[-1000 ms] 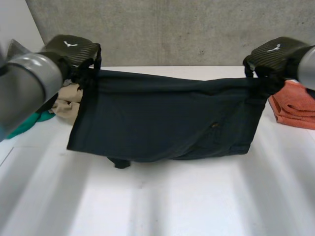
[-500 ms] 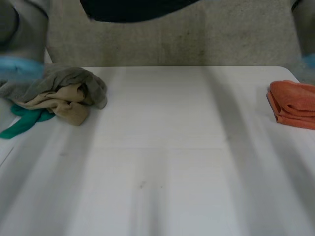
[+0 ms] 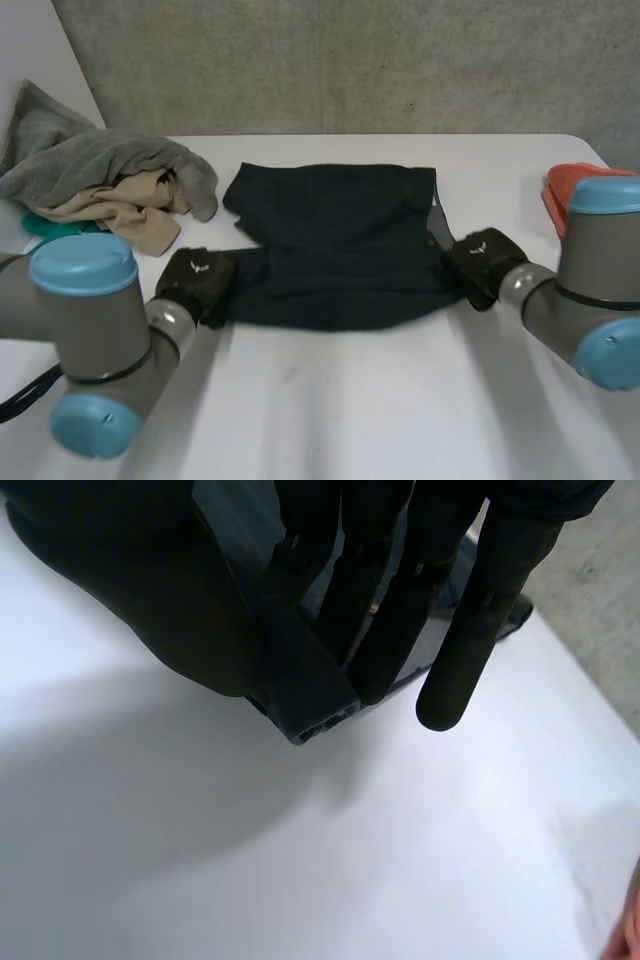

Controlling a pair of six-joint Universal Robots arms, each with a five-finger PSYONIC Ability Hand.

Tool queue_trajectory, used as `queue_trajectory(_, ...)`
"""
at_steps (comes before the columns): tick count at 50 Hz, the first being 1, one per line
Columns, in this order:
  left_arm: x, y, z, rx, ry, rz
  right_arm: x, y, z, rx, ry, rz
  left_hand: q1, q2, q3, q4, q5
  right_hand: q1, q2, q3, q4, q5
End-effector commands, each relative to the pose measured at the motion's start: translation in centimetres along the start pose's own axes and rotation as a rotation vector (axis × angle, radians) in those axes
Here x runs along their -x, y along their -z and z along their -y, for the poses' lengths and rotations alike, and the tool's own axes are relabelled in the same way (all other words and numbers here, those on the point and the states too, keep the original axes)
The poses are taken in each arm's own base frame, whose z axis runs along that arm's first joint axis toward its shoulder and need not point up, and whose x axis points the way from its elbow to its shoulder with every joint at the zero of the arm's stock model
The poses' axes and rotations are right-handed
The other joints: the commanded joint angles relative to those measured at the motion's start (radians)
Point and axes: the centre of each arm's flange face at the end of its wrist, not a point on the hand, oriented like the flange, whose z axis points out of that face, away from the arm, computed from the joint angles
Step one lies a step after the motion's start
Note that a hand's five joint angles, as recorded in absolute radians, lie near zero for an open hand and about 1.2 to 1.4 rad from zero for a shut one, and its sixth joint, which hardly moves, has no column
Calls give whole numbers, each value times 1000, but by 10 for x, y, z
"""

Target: Fold the laundry.

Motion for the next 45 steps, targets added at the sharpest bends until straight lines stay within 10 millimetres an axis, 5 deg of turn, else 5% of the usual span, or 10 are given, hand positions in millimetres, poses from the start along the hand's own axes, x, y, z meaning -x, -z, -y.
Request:
queue_trajectory(1, -8, 59, 3, 91, -95, -79, -8, 61, 4, 121, 59, 62, 285, 194, 203, 200, 233, 309, 218, 206, 198, 214)
queue_trajectory(10, -19, 133, -5, 281, -274, -234, -6, 137, -1, 332, 199, 279, 285, 194, 203, 200, 233, 309, 218, 206, 198, 214)
queue_trajectory(16, -19, 148, 6, 294, -312, -265, -4, 141, 7, 275, 227, 325, 285, 194, 203, 200, 233, 309, 218, 206, 198, 214)
queue_trajectory(20, -13, 127, 31, 188, -292, -207, -13, 122, 19, 188, 142, 219, 285, 194, 203, 200, 233, 309, 218, 206, 198, 214)
queue_trajectory(29, 20, 22, 80, -50, -204, 41, -41, 44, 45, -83, -37, -44, 285, 194, 203, 200, 233, 309, 218, 206, 198, 214)
queue_trajectory(37, 32, -59, 94, -121, -164, 145, -51, -26, 41, -212, 15, -198, 285, 194, 203, 200, 233, 309, 218, 206, 198, 214)
queue_trajectory(45, 25, -114, 92, -171, -153, 172, -49, -77, 30, -268, 77, -265, 285, 194, 203, 200, 233, 309, 218, 206, 198, 214)
